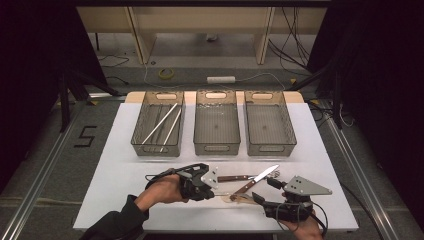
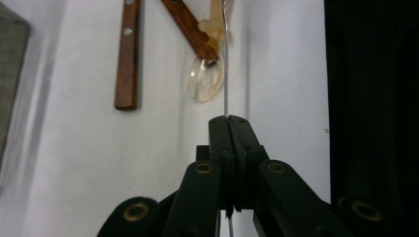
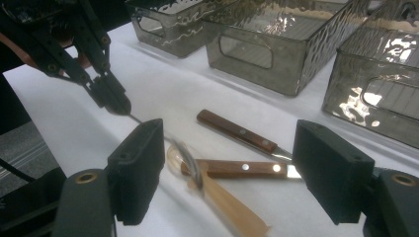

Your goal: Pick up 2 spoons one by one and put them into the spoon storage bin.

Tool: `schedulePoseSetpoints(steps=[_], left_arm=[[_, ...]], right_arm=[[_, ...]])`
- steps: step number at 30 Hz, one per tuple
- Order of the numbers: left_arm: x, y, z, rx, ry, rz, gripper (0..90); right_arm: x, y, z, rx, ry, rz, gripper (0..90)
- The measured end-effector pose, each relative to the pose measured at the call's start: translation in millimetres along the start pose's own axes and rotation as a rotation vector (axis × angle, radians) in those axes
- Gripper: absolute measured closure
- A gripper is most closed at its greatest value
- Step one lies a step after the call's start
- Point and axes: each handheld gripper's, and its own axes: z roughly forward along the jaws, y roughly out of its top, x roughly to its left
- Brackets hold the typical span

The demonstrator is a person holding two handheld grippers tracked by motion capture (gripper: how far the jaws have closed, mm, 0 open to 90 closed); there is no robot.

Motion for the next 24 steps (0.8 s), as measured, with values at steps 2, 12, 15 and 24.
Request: schedulePoseSetpoints(steps=[2, 12, 15, 24], left_arm=[[2.6, -1.8, -3.2, -0.009, 0.013, -0.021, 89.1], [15.9, -8.9, -20.0, -0.081, 0.071, -0.133, 89.1], [18.5, -10.1, -22.9, -0.091, 0.088, -0.152, 89.1], [22.7, -11.4, -29.2, -0.122, 0.125, -0.194, 89.2]], right_arm=[[-0.1, 0.1, -0.5, -0.001, 0.0, 0.001, 29.6], [0.2, 0.1, -0.6, -0.003, 0.001, 0.0, 29.6], [0.4, 0.0, -0.2, -0.003, 0.002, -0.001, 29.6], [0.7, -0.2, 0.1, 0.001, 0.004, -0.006, 29.6]])
